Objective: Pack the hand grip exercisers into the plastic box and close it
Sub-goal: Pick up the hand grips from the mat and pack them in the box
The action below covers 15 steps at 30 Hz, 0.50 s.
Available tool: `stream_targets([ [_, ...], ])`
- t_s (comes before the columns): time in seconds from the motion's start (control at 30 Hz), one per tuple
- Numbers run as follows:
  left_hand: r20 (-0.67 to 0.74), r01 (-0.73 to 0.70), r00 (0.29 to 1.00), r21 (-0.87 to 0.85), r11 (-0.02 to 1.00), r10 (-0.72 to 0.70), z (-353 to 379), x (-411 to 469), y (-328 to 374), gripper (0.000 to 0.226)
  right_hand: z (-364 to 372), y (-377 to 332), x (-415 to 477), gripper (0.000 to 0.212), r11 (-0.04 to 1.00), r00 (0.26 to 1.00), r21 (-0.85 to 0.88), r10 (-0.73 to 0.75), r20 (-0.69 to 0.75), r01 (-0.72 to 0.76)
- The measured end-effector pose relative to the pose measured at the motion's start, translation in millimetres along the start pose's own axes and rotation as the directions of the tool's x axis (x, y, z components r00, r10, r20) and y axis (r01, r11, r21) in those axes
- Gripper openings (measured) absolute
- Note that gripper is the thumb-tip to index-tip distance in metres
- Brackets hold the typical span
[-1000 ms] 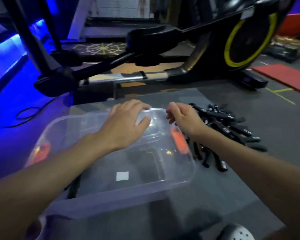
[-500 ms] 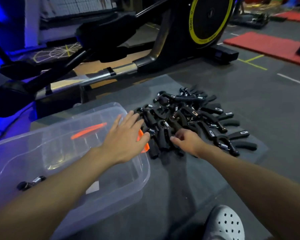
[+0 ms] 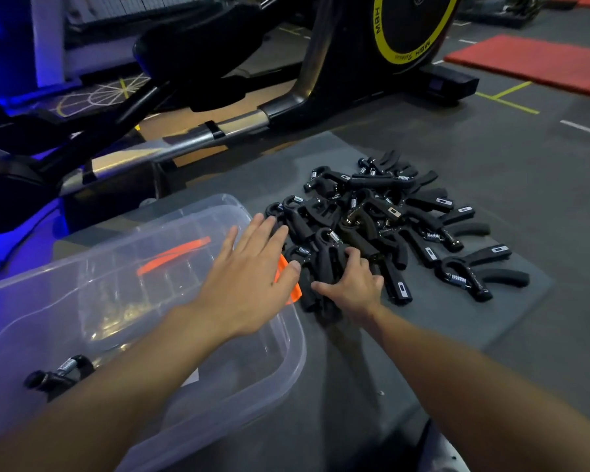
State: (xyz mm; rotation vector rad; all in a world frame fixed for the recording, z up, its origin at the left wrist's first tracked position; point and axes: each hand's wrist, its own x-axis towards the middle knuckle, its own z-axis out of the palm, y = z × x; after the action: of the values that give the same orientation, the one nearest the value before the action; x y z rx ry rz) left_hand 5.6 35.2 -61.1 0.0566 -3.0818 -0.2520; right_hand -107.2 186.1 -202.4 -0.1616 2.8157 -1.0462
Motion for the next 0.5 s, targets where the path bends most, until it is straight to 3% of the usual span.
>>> stream_targets([
  [0.13, 0.005, -0.005, 1.000, -0.012, 1.000, 0.005, -1.5, -0.7, 0.5, 0.087, 3.4, 0.8, -6.3, 0.099, 0.999, 1.000, -0.046, -0.018, -0.024, 0.017],
  [0.37, 0.030, -0.016, 0.999, -0.009, 1.000, 0.017, -3.7, 0.1, -0.8, 0.087, -28.7, -1.4, -10.7, 0.105, 0.989, 1.000, 0.146, -0.001, 0.023, -0.003],
  [0.5, 0.012, -0.006, 1.000, -0.096, 0.995, 0.007, -11.7, -2.1, -6.3, 0.076, -56.7, -9.8, -25.6, 0.101, 0.974, 0.994, 0.208, -0.098, 0.055, 0.085],
])
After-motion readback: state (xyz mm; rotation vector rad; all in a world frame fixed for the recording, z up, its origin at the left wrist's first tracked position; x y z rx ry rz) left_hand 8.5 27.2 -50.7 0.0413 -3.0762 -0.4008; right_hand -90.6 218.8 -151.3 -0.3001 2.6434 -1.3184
